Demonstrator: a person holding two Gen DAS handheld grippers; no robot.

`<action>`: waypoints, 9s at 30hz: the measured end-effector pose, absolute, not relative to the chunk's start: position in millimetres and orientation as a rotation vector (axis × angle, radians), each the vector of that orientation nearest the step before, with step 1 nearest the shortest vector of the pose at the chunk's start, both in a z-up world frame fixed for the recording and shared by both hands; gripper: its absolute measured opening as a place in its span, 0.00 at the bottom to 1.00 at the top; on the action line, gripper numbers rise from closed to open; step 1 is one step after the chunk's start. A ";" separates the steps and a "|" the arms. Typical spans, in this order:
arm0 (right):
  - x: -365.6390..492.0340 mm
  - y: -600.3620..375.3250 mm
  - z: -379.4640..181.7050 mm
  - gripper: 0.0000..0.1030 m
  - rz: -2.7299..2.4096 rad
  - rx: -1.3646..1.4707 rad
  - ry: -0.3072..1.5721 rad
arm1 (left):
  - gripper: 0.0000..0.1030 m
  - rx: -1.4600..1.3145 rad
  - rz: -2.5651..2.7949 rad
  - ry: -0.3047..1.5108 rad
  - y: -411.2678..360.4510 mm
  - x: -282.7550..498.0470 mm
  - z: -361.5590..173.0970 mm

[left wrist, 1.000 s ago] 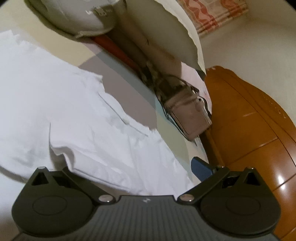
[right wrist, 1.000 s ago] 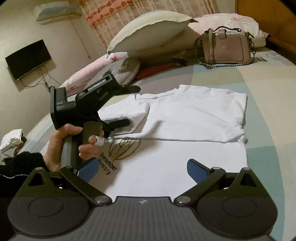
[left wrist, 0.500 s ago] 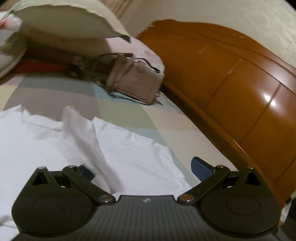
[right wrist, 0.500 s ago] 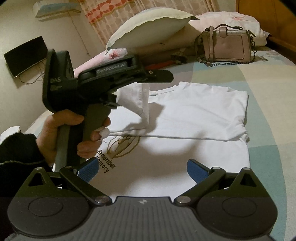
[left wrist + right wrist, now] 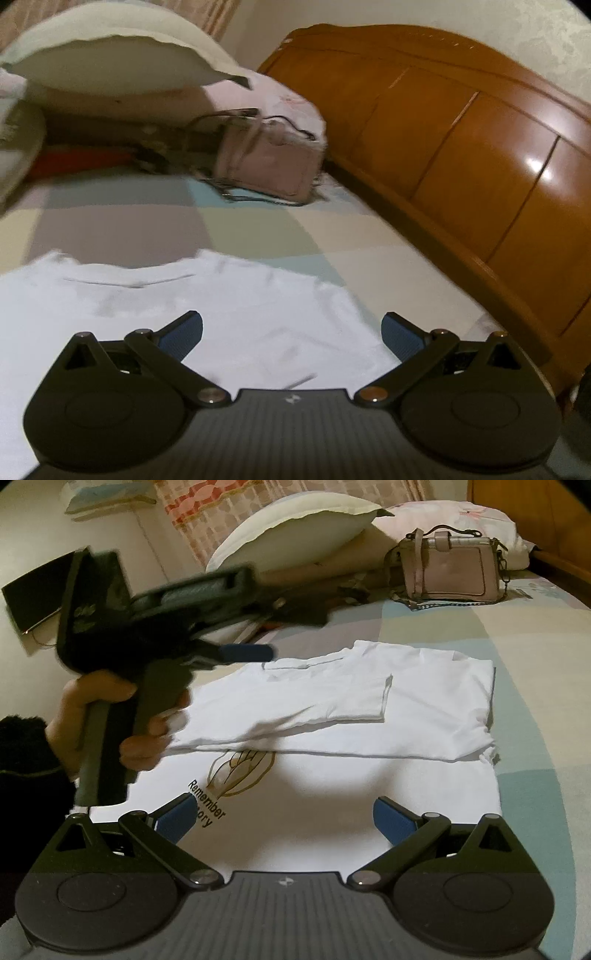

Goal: Fold clothes

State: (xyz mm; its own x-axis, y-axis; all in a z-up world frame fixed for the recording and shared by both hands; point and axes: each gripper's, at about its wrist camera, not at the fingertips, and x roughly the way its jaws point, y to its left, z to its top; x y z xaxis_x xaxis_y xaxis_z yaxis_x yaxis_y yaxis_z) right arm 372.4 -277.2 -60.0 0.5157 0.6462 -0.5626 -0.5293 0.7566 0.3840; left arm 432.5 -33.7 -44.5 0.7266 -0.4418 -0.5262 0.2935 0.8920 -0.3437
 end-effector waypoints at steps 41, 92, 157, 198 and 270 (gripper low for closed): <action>387.3 -187.5 -71.9 1.00 0.706 0.114 0.725 | 0.99 -0.561 0.110 0.583 231.8 402.0 -117.9; 394.0 -194.2 -73.9 1.00 0.684 0.168 0.767 | 0.97 -0.317 -0.038 0.927 151.6 362.1 -99.3; 390.2 -174.7 -90.7 1.00 0.636 0.046 0.737 | 0.98 -0.120 0.044 0.597 93.9 328.8 -91.0; 474.7 -267.3 -114.3 0.08 0.367 0.717 0.747 | 0.99 -0.139 -0.132 0.564 98.1 313.0 -81.5; 214.9 -253.6 -94.8 1.00 0.394 -0.063 0.747 | 0.99 0.024 -0.172 0.744 -2.8 130.8 -121.9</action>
